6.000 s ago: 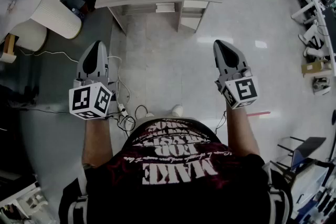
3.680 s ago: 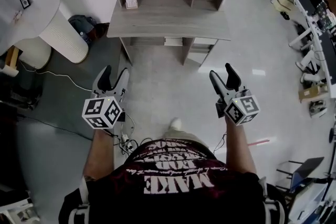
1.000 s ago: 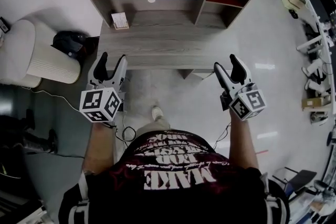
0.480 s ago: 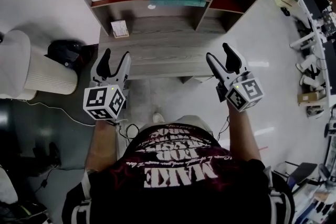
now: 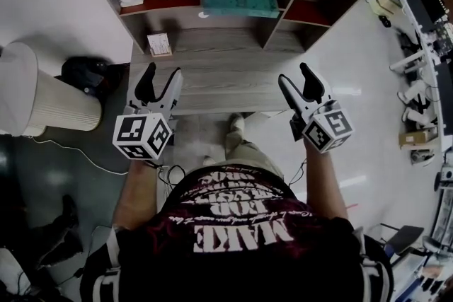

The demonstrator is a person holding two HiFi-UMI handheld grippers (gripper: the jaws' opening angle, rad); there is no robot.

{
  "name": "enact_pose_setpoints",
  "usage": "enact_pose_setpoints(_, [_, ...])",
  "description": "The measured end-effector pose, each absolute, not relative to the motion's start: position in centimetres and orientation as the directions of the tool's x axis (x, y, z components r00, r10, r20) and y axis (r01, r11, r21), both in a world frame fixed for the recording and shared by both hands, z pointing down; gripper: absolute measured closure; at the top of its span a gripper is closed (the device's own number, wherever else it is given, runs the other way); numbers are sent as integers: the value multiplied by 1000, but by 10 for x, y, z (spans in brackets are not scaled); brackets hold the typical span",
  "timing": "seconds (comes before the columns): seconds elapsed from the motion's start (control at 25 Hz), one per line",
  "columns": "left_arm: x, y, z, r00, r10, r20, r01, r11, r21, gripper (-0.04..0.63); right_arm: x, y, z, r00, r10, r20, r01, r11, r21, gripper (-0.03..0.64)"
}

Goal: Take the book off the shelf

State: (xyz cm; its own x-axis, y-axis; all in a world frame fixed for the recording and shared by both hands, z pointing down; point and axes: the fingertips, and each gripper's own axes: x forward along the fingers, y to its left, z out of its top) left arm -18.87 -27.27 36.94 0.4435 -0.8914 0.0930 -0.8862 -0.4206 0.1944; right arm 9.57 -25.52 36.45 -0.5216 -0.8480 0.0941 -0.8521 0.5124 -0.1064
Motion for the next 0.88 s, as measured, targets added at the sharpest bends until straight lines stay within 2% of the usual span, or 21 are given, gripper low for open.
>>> enact_pose_setpoints(0.28, [-171,-317,368,473,-877,82,-852,-431,298,330,107,-307,376,-545,-832,103,-836,531,-135,321])
enact_pose_setpoints(0.88, [-125,-430,414,521,-830,200,-829,-435,351,331,117,-430,419,-582,-796,165,-809,547,-213,330])
